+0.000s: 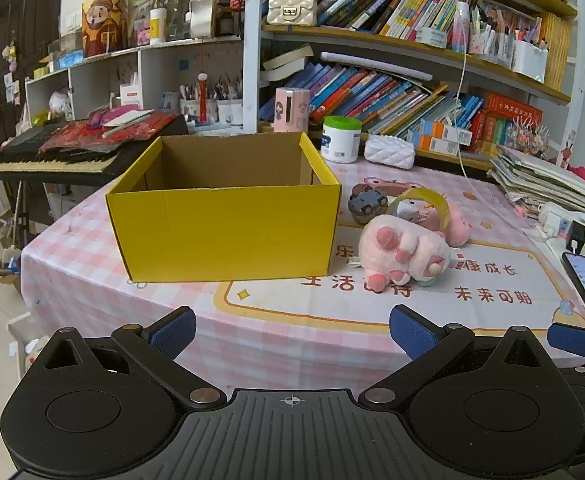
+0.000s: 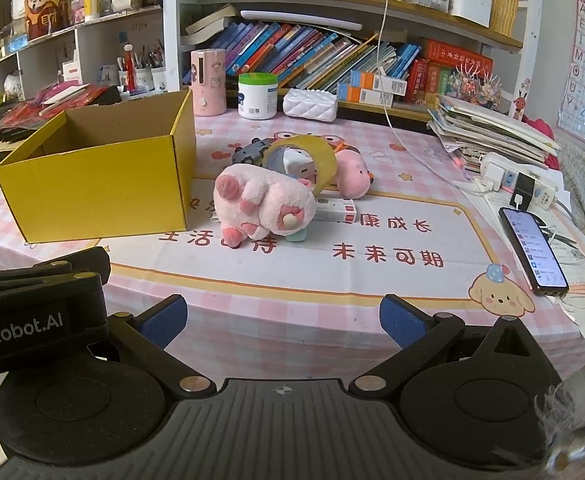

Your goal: Organize objects

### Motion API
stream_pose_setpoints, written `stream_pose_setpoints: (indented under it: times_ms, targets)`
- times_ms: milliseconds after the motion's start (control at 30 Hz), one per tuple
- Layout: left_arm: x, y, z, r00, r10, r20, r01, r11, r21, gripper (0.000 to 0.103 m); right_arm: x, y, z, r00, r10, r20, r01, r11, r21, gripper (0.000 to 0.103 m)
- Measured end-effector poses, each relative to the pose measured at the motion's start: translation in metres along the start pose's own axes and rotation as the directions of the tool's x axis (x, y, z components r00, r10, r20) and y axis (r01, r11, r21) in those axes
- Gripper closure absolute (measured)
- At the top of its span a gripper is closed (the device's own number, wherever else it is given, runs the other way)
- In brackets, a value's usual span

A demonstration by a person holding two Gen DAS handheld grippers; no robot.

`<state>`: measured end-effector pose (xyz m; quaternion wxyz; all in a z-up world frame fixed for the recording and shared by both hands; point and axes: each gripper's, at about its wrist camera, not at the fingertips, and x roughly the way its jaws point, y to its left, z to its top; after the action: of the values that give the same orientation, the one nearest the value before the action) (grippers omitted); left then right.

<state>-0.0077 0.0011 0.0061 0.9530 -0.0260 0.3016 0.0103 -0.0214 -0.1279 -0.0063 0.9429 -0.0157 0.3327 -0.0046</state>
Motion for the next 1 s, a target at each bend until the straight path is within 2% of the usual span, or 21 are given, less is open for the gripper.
stream_pose_setpoints:
  times_ms: [1000]
  targets:
    - [-0.0014,-0.0002,0.0005,1.0,0.002,0.004,-0.002,1.0,0.0,0.0,-0.0028,-0.0017,0.0007,1.0,0.001,0.008,-0.001,1.0,0.001,0.0]
